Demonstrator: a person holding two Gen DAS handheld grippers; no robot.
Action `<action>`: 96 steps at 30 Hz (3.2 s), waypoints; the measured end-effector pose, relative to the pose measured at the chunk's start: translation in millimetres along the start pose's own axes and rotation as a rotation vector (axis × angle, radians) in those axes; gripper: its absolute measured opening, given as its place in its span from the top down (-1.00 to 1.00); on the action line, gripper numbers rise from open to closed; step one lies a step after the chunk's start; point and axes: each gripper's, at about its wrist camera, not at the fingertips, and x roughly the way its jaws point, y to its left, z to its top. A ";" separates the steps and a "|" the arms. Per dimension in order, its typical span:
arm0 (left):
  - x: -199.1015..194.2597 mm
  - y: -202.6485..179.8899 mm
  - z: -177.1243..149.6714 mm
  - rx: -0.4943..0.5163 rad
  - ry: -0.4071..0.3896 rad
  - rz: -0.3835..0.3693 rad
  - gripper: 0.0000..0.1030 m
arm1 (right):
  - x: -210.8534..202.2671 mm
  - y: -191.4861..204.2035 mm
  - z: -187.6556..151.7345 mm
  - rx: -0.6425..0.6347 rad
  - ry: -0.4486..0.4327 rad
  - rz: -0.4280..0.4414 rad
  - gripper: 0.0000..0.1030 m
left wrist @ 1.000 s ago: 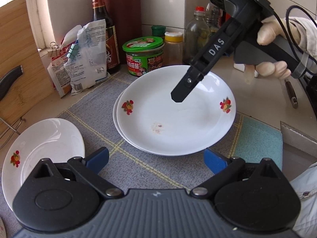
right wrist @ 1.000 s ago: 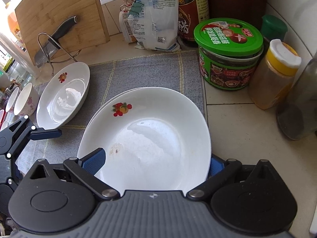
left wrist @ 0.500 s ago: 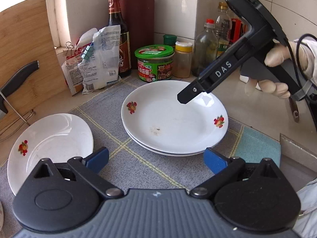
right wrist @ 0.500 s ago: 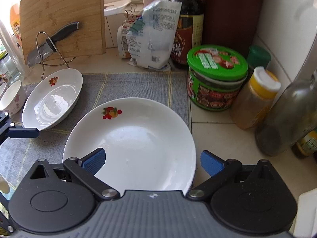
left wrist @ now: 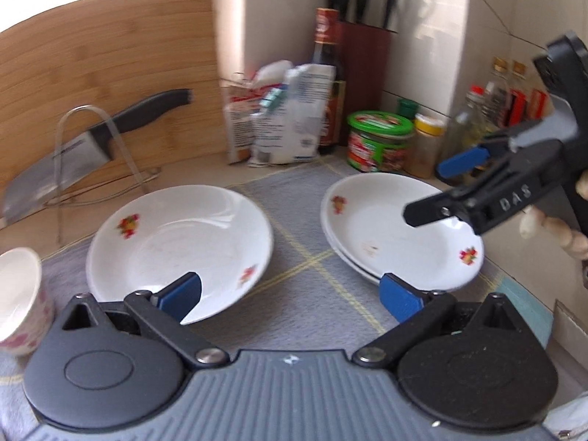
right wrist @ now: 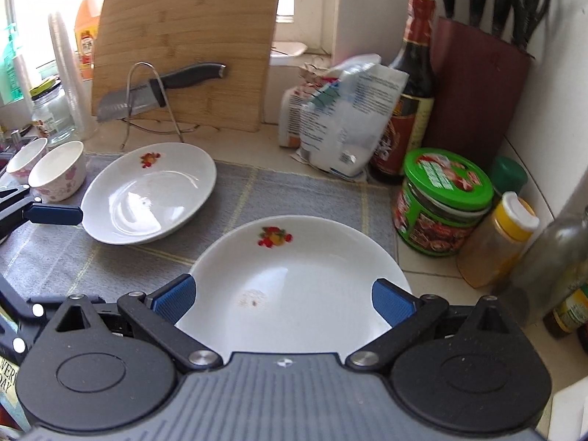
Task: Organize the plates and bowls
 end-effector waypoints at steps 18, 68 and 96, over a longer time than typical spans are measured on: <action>-15.9 18.4 -24.3 -0.201 0.069 0.338 -0.98 | 34.7 21.2 32.0 -0.175 0.000 0.219 -1.00; 51.7 53.4 -30.4 -0.154 0.131 0.240 -0.99 | 122.9 65.2 95.5 -0.243 0.180 0.312 -1.00; 63.4 69.8 -28.7 -0.044 0.084 0.127 -1.00 | 201.0 66.8 126.7 -0.164 0.367 0.522 -1.00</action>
